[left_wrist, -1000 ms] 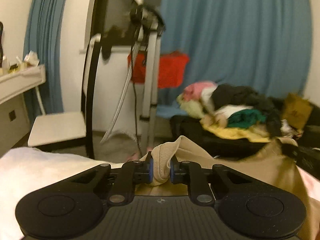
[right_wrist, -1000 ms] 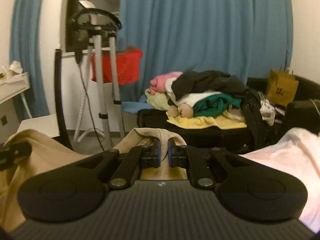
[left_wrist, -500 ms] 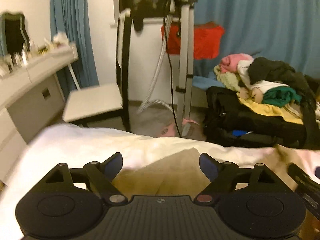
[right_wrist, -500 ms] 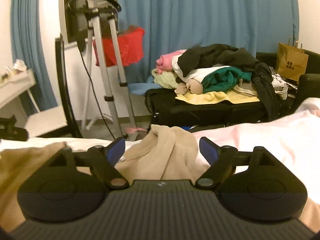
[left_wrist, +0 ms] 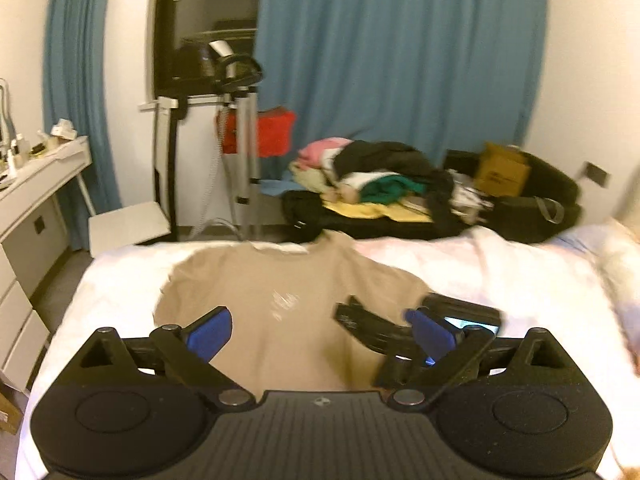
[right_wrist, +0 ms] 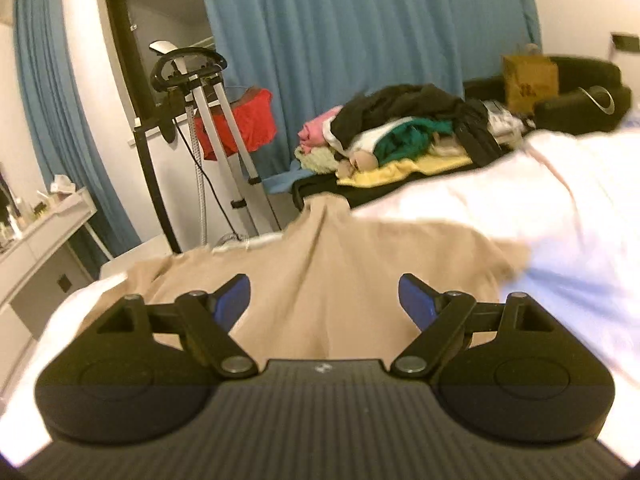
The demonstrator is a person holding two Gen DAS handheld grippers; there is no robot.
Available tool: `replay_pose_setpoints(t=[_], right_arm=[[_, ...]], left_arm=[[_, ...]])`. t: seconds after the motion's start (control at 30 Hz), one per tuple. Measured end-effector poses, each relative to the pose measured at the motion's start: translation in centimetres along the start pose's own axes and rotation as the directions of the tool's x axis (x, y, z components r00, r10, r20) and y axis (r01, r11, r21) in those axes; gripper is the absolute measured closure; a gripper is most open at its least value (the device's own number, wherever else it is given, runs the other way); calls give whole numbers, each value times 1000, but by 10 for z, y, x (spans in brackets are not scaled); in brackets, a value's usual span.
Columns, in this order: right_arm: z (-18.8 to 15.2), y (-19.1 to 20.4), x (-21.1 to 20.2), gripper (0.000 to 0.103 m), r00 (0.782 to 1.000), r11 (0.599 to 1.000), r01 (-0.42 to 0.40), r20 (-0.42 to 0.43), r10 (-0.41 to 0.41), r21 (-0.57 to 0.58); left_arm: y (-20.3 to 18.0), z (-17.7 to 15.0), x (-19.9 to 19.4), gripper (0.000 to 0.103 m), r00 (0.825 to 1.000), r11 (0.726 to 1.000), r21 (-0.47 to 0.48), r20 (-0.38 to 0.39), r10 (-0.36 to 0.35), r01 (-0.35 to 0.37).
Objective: Fold clothes
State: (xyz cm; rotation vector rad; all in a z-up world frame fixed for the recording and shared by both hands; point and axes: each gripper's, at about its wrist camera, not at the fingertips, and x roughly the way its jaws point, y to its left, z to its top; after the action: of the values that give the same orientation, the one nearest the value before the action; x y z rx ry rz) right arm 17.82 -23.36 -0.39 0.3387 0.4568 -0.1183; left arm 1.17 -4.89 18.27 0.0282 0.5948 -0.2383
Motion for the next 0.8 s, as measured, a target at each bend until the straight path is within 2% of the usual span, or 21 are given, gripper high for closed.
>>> replay_pose_setpoints(t=[0.07,0.23,0.43,0.6,0.67,0.73,0.8], right_arm=[[-14,-6,-21,20,1000,1000,-5,-30,6,15],[-39,-15,-56,20,997,998,-32,-64,35,45],[-53,-19,-70,20,996,998,-54,-64,56,43],[-58,-30,-64,20,993,995,-60,-94,68,83],[-60,-33,-61,20,992,994,-64,-105,73,88],[-62,-35,-58,20,990,993,-70,-117,81,96],[-66,-36,-56,20,988,992,-78,-124,89,96]], left_arm=[[-11,-15,-32,3,999,999,28,30,-26,25],[-32,-27,-74,3,995,997,73,101,2,-9],[-57,-41,-123,2,983,991,121,183,29,-52],[-56,-39,-119,1,992,995,100,127,16,-29],[-49,-41,-112,0,998,996,80,62,-31,26],[-37,-44,-94,0,996,994,62,8,-86,86],[-16,-47,-60,0,998,998,9,-11,-60,60]])
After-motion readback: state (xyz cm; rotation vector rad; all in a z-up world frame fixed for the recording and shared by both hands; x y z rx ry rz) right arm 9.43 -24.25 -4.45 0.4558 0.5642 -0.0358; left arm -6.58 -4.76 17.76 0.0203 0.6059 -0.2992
